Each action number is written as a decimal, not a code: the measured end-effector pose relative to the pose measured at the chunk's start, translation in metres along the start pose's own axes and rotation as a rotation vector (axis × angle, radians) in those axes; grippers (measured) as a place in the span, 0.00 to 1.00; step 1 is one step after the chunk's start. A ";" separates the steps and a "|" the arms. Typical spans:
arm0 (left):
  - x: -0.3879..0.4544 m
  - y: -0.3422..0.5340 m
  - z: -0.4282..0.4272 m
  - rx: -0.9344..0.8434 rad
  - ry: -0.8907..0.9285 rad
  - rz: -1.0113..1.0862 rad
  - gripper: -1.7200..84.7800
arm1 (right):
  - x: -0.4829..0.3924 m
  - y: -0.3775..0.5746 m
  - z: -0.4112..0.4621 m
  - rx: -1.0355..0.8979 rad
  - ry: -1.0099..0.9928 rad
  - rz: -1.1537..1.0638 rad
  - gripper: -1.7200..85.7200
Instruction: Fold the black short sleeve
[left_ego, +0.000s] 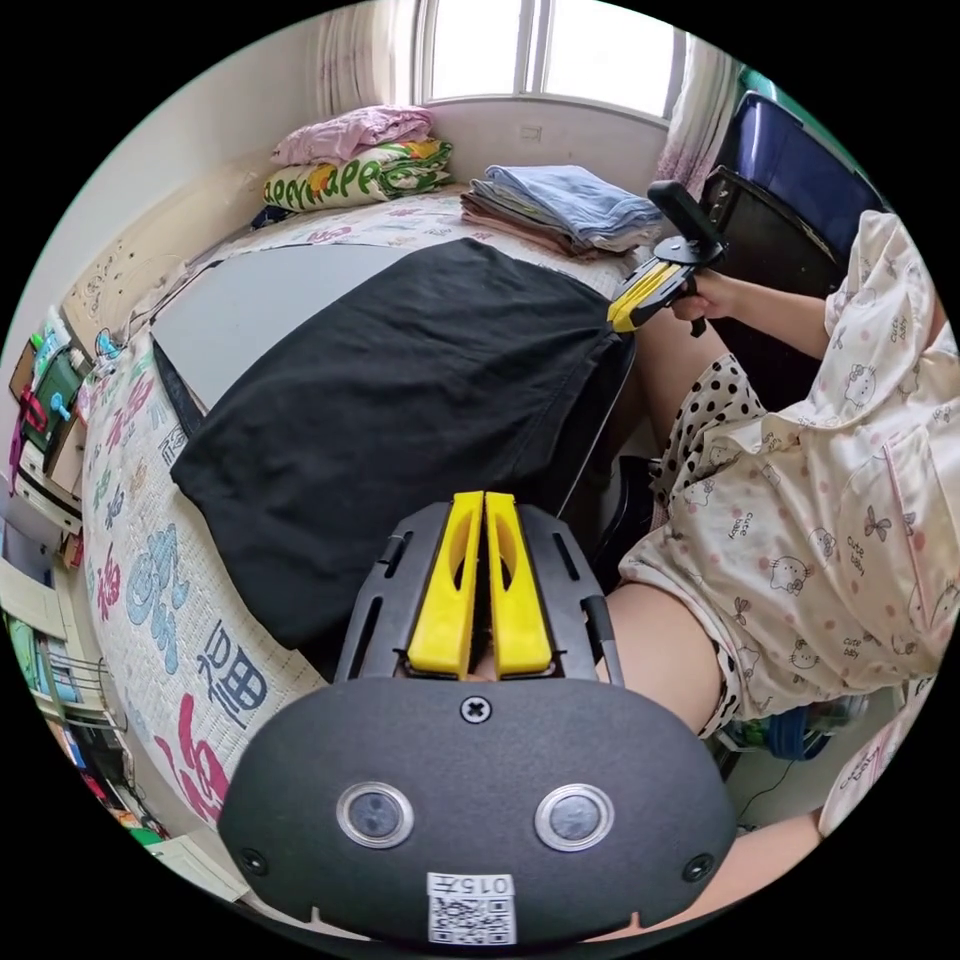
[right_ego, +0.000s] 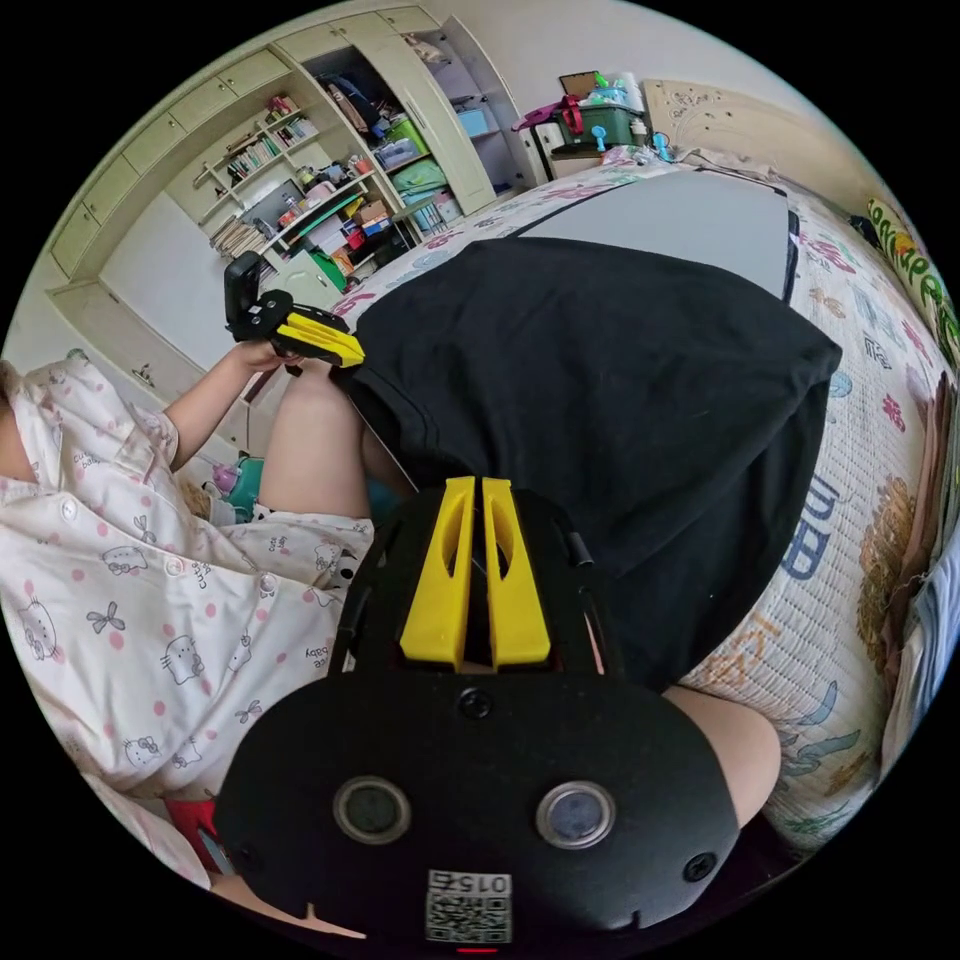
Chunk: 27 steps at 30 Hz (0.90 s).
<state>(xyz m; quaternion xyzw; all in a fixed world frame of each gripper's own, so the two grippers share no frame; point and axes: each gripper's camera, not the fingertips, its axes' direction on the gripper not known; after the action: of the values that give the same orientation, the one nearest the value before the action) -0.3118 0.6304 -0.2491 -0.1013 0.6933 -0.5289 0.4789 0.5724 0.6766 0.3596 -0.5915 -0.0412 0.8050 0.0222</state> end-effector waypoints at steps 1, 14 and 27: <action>-0.004 0.002 0.004 0.005 0.003 -0.018 0.02 | 0.001 -0.005 0.004 -0.004 -0.005 0.007 0.01; -0.250 -0.177 -0.056 0.401 -0.304 -0.389 0.04 | 0.089 -0.304 -0.063 0.315 0.531 0.052 0.03; -0.183 -0.091 0.125 0.274 -0.130 -0.362 0.12 | 0.089 -0.302 0.090 0.037 0.243 -0.118 0.14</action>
<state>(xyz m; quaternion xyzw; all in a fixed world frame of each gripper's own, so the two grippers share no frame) -0.1534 0.6310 -0.0690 -0.1919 0.5529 -0.6878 0.4293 0.4563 0.9813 0.3302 -0.6807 -0.0581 0.7253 0.0852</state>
